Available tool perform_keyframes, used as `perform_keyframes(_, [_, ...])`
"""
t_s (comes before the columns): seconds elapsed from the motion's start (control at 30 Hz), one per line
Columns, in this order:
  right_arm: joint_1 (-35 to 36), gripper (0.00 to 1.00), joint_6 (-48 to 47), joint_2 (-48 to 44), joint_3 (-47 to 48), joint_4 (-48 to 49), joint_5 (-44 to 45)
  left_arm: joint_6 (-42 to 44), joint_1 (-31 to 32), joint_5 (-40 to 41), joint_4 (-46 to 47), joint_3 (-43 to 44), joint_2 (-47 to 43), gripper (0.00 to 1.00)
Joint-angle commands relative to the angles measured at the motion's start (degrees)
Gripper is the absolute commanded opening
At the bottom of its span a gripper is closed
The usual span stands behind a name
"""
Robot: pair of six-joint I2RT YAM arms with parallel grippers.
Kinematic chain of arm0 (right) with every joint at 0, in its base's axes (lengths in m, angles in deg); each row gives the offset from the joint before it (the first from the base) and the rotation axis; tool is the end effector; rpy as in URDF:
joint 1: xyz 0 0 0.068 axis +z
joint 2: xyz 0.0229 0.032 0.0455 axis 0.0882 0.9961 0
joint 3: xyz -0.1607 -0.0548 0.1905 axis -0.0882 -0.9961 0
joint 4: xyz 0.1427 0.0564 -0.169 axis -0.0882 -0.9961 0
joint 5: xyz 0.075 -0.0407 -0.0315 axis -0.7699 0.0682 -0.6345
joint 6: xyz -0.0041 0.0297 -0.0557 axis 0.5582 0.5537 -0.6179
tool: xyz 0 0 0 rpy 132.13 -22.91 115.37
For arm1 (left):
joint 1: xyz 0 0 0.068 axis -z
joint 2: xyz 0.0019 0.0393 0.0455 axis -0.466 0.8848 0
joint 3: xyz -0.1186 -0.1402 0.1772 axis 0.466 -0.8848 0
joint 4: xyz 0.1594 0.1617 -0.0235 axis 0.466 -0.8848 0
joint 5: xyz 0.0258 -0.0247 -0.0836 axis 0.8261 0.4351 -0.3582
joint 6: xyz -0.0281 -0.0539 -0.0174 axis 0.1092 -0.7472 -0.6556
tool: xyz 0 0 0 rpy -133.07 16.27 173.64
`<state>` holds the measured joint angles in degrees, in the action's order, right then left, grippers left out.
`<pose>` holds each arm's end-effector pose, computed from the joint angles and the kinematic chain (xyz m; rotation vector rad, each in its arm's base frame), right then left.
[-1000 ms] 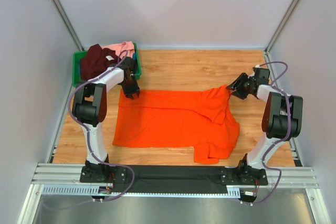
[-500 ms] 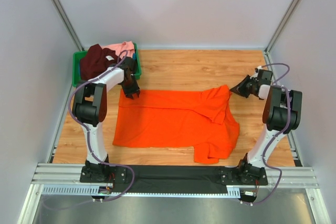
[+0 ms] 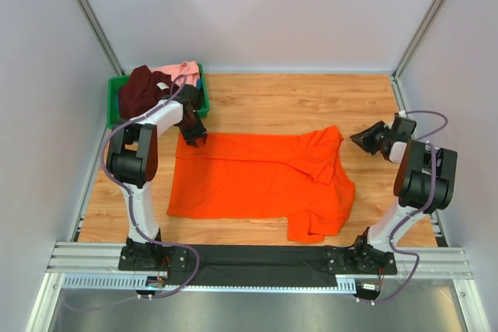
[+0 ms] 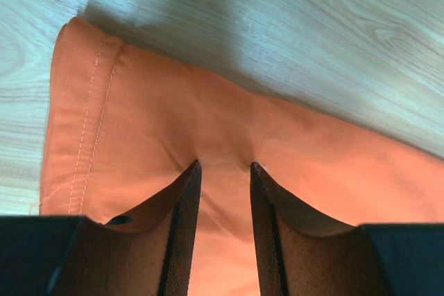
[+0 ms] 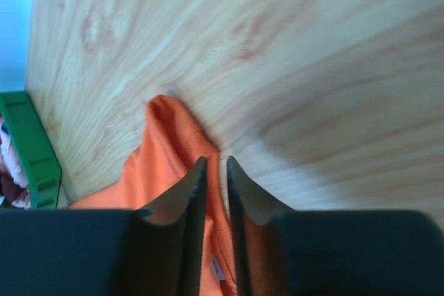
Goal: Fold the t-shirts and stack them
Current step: Fold the tshirt
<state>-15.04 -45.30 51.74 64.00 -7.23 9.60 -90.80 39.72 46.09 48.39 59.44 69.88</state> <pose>0.3132 -0.0909 0.1337 0.9426 2.1707 0.7164 0.3643 -0.0764 0.1548 -0.7142 2.7754 -0.1740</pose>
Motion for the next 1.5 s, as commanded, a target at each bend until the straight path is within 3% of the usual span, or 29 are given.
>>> perform_keyframes(0.0, [1.02,0.22,-3.35,0.0,3.95,3.85,-5.54,-0.42,-0.26,-0.25,0.06,-0.96,0.87,0.42])
perform_keyframes(0.07, [1.64,0.3,-4.68,0.7,5.36,2.43,-6.5,-0.42,-0.26,-1.47,0.41,-1.3,0.69,0.42])
perform_keyframes(0.2, [2.43,0.38,-6.53,6.22,10.35,0.34,-11.41,-0.34,-0.26,-1.39,0.94,-1.39,0.6,0.42])
perform_keyframes(0.6, [5.15,0.39,-11.19,13.36,19.86,-8.28,-13.89,-0.16,-0.26,-0.78,1.12,-2.27,-0.01,0.42])
perform_keyframes(0.8, [5.42,0.33,-11.1,14.95,21.62,-12.33,-12.22,-0.16,-0.26,-0.78,1.2,-2.36,-0.1,0.41])
perform_keyframes(1.0, [5.51,0.21,-9.52,16.35,22.5,-12.25,-12.4,0.28,-0.26,-0.78,0.76,-2.27,-0.1,0.41])
perform_keyframes(1.03, [5.51,0.12,-9.35,16.35,22.33,-11.98,-12.31,0.28,-0.17,-0.78,0.76,-2.36,-0.1,0.41])
perform_keyframes(1.13, [4.98,0.0,-7.43,15.04,19.71,-11.19,-8.19,-0.16,-0.26,1.07,0.33,-2.62,-0.36,0.42])
perform_keyframes(1.27, [2.17,0.0,2.16,8.89,9.59,0.82,-1.06,-1.48,-0.26,2.91,0.67,-4.82,-1.59,0.42])
perform_keyframes(1.47, [2.87,0.0,6.56,4.4,3.7,3.31,5.53,-3.23,-0.34,3.36,0.24,-4.65,-1.59,0.42])
